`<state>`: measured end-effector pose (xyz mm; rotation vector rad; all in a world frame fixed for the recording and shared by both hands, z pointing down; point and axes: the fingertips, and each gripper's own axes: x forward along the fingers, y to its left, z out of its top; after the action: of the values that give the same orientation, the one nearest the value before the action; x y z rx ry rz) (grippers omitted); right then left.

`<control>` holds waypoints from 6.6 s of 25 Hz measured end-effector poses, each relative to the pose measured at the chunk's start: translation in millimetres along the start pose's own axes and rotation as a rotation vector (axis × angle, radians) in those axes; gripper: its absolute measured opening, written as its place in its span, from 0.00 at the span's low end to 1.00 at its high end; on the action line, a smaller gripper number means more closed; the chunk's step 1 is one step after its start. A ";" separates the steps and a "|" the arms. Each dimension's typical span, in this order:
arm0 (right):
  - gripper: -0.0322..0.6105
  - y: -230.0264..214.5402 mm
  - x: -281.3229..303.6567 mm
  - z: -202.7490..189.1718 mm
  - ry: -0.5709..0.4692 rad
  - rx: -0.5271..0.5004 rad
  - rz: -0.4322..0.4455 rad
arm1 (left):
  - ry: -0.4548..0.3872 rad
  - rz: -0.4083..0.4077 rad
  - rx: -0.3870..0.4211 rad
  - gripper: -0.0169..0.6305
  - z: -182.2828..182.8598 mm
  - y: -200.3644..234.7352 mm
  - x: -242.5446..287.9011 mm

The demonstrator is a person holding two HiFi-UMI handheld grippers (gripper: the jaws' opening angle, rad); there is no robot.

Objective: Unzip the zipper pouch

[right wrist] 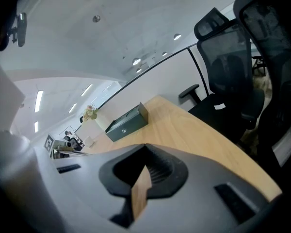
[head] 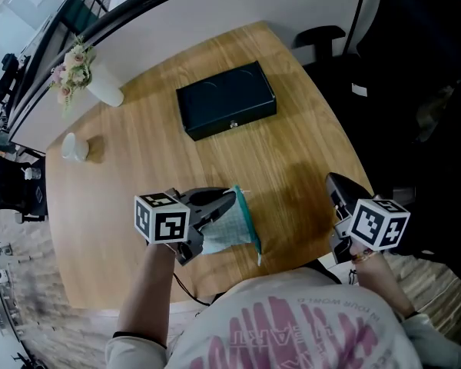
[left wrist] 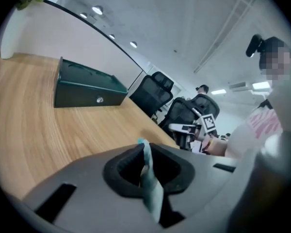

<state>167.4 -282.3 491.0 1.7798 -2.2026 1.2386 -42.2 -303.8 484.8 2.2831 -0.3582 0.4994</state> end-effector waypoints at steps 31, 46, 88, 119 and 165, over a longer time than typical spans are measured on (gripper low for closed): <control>0.15 281.7 -116.1 3.1 0.132 -0.260 1.045 | -0.668 -0.270 0.316 0.06 39.8 -199.3 -119.7; 0.10 289.4 -124.6 16.2 0.084 -0.254 1.068 | -0.662 -0.253 0.334 0.06 33.7 -209.3 -121.6; 0.10 283.2 -111.9 -0.4 0.045 -0.385 0.963 | -0.861 -0.059 -0.050 0.05 47.5 -175.3 -141.0; 0.10 264.5 -101.2 -12.3 0.092 -0.326 0.944 | -0.952 -0.063 -0.104 0.05 61.7 -166.0 -148.5; 0.10 253.1 -144.1 -32.7 0.116 -0.327 0.924 | -1.048 -0.059 -0.111 0.05 58.2 -203.8 -181.6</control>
<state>-10.8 -143.3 304.5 0.5257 -3.0144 0.9084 -107.4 -190.5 238.2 2.2550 -0.7806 -0.7820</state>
